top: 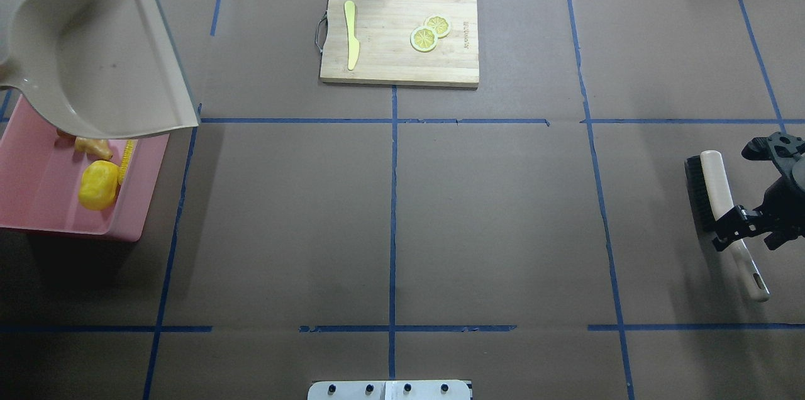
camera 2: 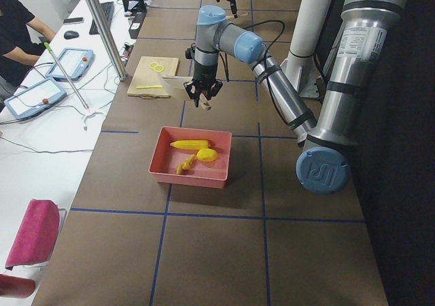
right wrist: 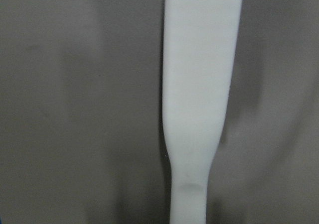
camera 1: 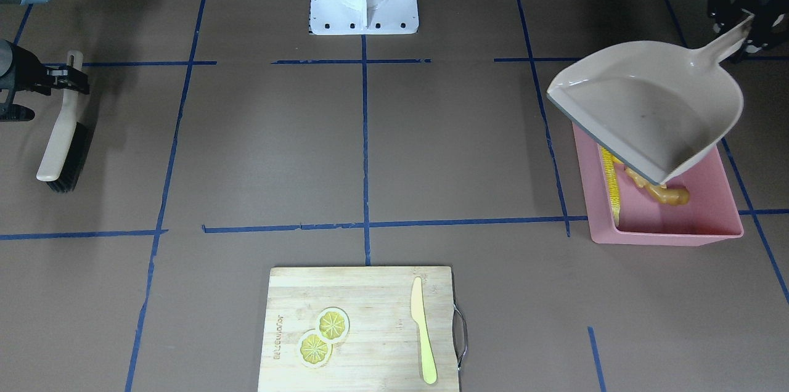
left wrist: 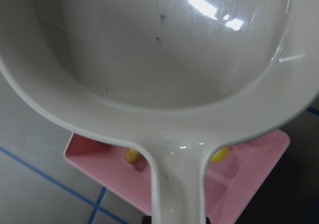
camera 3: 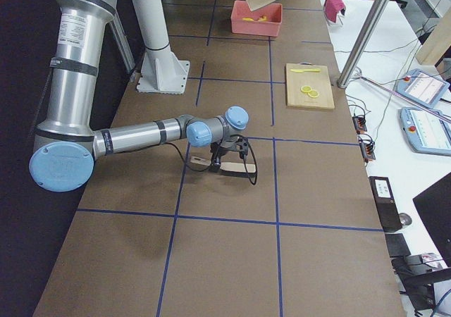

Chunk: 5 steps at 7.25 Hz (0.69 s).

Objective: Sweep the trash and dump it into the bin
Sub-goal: 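Lower the empty dustpan back onto the table with the left gripper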

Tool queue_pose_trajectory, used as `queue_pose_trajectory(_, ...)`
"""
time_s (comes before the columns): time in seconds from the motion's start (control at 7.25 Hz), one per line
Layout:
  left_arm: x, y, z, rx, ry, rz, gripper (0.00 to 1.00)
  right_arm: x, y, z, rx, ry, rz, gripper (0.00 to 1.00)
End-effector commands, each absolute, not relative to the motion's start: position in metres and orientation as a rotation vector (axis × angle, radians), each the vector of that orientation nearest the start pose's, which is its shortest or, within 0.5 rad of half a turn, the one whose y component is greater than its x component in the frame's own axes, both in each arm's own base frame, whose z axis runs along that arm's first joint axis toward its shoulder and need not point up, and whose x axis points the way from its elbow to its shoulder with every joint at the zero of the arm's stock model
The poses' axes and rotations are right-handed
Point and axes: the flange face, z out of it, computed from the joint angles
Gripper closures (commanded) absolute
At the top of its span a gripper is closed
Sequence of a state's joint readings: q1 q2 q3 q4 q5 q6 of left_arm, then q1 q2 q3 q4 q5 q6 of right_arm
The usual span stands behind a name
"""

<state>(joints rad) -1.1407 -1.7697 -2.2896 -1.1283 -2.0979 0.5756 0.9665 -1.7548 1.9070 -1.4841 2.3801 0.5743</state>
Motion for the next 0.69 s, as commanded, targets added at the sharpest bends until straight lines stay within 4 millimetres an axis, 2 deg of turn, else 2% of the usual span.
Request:
queue_pose_trajectory(0.0,0.185,-0.447,0.295,0.591,0.556,1.232,0.94,-0.157,-0.42,0.522,-0.137,-0.845,-0.059,0.0)
queue_pose_trajectory(0.14,0.217,-0.459,0.308,0.608,0.569,1.282,0.94,-0.123,-0.431,0.51,-0.083,-0.861,0.007,0.0)
queue_pose_trajectory(0.28,0.247,-0.469,0.313,0.642,0.581,1.322,0.94,-0.097,-0.448,0.494,-0.029,-0.884,0.055,0.0)
queue_pose_trajectory(0.55,0.295,-0.475,0.305,0.647,0.604,1.384,0.94,-0.088,-0.455,0.468,0.033,-0.898,0.051,0.0)
